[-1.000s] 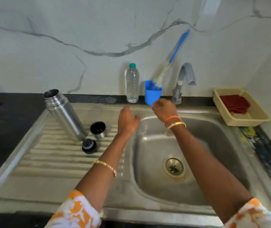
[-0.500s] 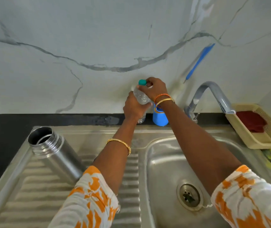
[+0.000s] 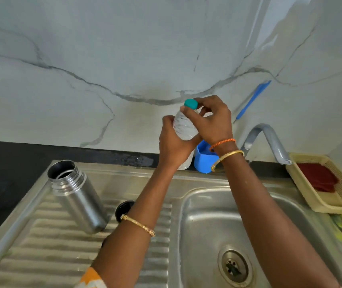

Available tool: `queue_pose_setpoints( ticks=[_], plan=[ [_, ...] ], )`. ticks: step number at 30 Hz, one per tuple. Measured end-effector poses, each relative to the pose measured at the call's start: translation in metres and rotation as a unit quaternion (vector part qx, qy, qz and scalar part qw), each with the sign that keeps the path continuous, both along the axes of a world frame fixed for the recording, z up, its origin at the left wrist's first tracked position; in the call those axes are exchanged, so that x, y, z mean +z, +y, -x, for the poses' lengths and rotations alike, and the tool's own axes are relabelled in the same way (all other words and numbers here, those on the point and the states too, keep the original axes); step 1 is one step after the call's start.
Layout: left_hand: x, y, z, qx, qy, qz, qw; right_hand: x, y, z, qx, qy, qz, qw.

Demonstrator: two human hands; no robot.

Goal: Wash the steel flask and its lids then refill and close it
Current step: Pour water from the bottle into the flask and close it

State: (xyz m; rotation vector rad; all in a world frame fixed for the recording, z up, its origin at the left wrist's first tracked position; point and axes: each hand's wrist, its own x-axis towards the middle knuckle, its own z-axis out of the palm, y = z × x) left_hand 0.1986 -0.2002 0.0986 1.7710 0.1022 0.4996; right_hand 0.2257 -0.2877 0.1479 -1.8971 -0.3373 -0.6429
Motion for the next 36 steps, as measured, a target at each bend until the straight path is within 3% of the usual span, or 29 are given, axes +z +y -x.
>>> queue_pose_setpoints(
  ticks=[4,9,16,25,30,36],
  plan=[
    [0.018,-0.008,0.068,-0.04,0.023,0.017,0.999,0.018,-0.021,0.069,0.052,0.03,0.001,0.998],
    [-0.014,-0.028,0.162,-0.035,0.059,0.044,0.997,0.003,-0.043,0.166,0.049,0.119,-0.045,0.991],
    [-0.049,-0.045,0.235,-0.068,0.111,-0.062,0.99,-0.041,-0.075,0.236,-0.021,0.25,-0.026,0.968],
    [-0.058,-0.039,0.276,-0.157,0.11,-0.016,0.981,-0.046,-0.08,0.29,-0.028,0.139,0.104,0.984],
    [-0.053,-0.022,0.289,-0.25,0.121,0.006,0.961,-0.043,-0.083,0.306,0.09,0.086,0.143,0.982],
    [-0.038,0.006,0.302,-0.373,0.143,-0.001,0.917,-0.035,-0.09,0.308,0.315,0.077,0.117,0.939]
  ],
)
